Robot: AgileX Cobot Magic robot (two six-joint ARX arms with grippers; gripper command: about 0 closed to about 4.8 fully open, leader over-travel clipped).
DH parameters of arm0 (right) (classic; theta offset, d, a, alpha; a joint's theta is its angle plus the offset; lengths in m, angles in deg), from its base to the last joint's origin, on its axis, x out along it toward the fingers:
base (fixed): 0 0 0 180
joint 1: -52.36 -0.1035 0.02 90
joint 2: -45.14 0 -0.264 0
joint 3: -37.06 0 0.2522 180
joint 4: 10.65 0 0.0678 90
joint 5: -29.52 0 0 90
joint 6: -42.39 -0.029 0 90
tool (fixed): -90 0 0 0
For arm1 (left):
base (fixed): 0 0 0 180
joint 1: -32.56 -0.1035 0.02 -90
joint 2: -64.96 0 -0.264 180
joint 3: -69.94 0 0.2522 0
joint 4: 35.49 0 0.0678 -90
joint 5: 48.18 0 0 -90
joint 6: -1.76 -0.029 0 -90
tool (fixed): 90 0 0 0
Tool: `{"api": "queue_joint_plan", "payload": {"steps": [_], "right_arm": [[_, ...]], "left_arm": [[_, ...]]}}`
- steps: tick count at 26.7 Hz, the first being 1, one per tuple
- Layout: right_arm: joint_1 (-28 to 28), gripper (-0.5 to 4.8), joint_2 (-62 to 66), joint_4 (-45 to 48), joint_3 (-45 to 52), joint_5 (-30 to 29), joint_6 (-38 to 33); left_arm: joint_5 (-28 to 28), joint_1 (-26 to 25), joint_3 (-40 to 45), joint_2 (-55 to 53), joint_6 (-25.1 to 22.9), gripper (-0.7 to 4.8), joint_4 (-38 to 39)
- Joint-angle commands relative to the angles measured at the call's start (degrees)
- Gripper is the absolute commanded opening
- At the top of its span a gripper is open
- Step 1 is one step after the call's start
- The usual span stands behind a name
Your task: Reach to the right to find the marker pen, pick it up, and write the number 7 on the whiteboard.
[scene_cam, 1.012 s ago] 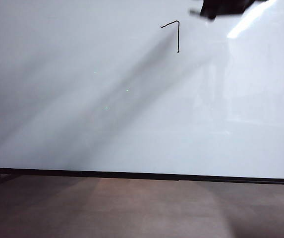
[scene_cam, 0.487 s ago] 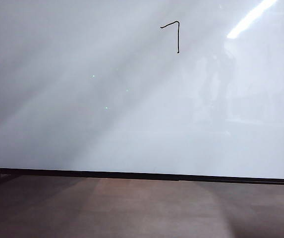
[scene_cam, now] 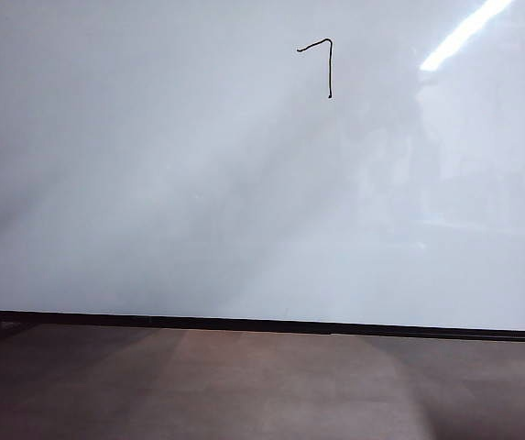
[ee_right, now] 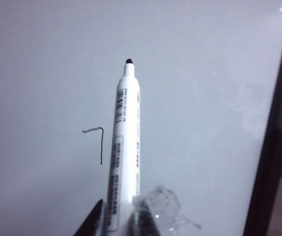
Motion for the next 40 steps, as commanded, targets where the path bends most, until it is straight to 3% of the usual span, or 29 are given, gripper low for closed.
{"api": "queue_joint_plan", "payload": {"steps": [1,14,26,38,40], "right_arm": [[0.04,-0.05,-4.22,0.87,4.70,0.63,0.20],[0.04,0.03,-15.91,-0.39,20.41,3.78,0.37],[-0.07,0.02,-16.39,-9.51,20.70,2.71,0.20],[-0.07,0.03,-16.39,-12.83,20.70,2.71,0.20],[-0.07,0.03,-16.39,-12.83,20.70,2.71,0.20]], "left_arm": [[-1.40,0.09,4.00,4.76,-0.35,-0.05,0.74],[-1.16,0.09,16.44,21.09,-0.35,-0.05,6.23],[-1.14,0.09,20.28,21.31,1.18,-0.05,6.71],[-1.70,0.09,26.25,21.31,3.93,-0.05,0.48],[-3.89,0.04,26.40,21.31,3.96,-0.05,-0.09]]}}
